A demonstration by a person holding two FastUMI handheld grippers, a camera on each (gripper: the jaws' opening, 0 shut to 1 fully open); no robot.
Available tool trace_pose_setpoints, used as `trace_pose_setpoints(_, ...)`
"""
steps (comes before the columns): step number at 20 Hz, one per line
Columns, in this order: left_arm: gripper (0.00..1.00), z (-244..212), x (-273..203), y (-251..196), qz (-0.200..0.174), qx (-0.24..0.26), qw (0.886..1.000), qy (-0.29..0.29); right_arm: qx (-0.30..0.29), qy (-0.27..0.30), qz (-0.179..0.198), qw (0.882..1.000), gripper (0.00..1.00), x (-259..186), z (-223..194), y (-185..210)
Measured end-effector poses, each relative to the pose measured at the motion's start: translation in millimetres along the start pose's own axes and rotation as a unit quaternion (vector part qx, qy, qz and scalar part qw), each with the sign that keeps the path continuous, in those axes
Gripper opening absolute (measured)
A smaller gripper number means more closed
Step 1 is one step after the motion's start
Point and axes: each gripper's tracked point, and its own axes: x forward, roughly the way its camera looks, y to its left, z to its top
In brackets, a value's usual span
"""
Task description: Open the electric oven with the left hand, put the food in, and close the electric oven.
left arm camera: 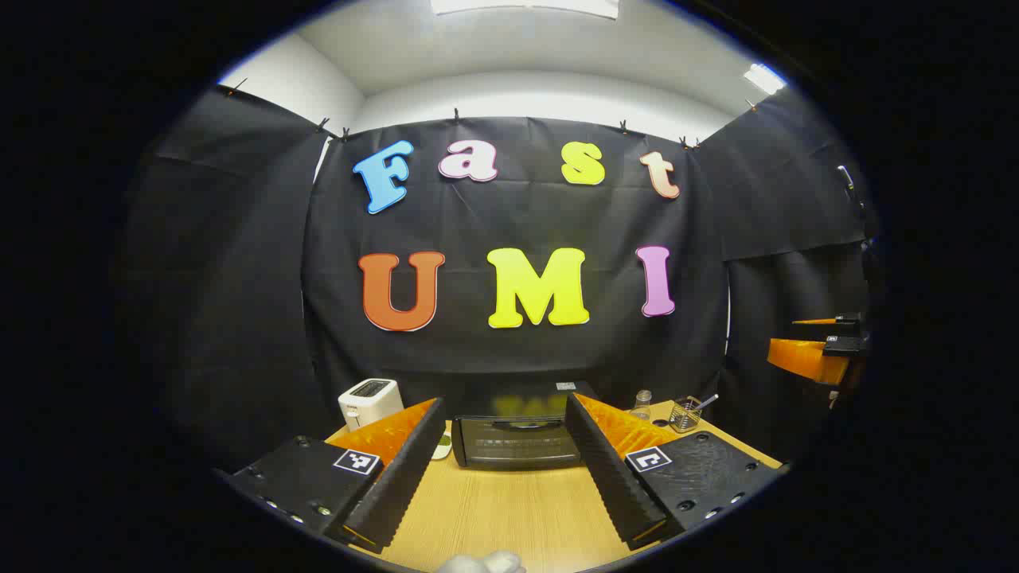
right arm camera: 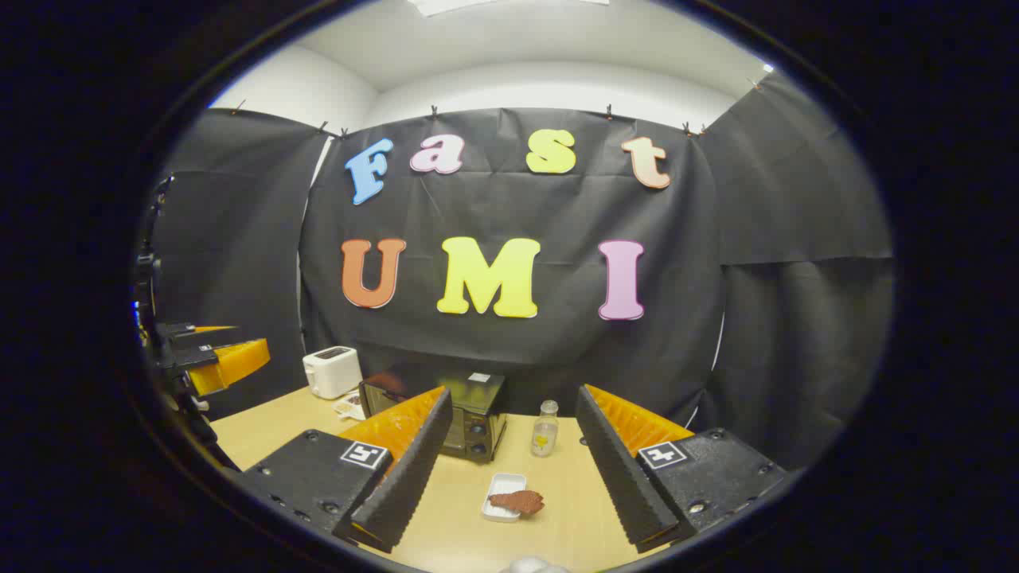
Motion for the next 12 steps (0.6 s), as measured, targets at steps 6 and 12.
trace_pose_setpoints(6,1.0,-8.8,13.7,1.7,-0.007,0.002,1.0,0.008,-0.001,0.008,-0.01,1.0,0.97,4.2,-5.5,0.2)
trace_pose_setpoints(12,0.96,-14.2,42.6,0.7,-0.012,0.008,1.0,0.003,0.004,0.018,-0.025,1.0,0.99,14.2,-9.0,-13.2)
